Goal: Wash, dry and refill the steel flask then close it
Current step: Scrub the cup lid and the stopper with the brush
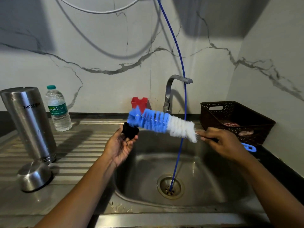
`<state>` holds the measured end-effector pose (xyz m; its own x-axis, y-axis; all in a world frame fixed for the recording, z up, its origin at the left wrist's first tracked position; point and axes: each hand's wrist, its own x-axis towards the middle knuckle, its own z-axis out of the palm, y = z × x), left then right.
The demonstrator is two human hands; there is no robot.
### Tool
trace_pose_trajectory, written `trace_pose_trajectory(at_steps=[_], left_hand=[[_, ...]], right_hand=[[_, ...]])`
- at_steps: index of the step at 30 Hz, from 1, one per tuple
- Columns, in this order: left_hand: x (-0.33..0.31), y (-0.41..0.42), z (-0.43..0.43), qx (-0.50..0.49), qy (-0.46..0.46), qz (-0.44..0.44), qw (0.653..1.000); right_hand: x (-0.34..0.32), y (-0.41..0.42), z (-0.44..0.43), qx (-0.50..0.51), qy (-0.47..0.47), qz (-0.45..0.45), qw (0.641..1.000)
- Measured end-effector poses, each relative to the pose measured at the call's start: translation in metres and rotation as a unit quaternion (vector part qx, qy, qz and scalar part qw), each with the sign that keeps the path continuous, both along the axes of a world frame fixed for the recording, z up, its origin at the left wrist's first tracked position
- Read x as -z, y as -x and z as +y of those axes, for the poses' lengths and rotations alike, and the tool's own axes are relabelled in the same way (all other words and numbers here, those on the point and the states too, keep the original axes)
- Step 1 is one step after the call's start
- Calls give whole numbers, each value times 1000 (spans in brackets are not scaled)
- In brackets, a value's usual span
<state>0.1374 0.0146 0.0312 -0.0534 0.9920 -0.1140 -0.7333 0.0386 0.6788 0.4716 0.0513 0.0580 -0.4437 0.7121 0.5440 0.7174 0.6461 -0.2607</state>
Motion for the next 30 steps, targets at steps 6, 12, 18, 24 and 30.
trace_pose_trajectory(at_steps=[6,12,18,24,30], left_hand=[[-2,-9,-1,4,-9,-4,1000],[-2,-6,-2,9,-12,-5,1000],[-3,-2,-4,1,-26,-16,1000],[1,-12,-2,20,-27,0,999],[-1,2,-3,0,-12,-7,1000]], right_hand=[[3,26,0,-25,43,21,999],[2,13,-5,-13,99,48,994],[2,19,-6,-27,136,66,988],[4,46,-12,-39,146,74,986],[-3,-5,-7,32,158,92,983]])
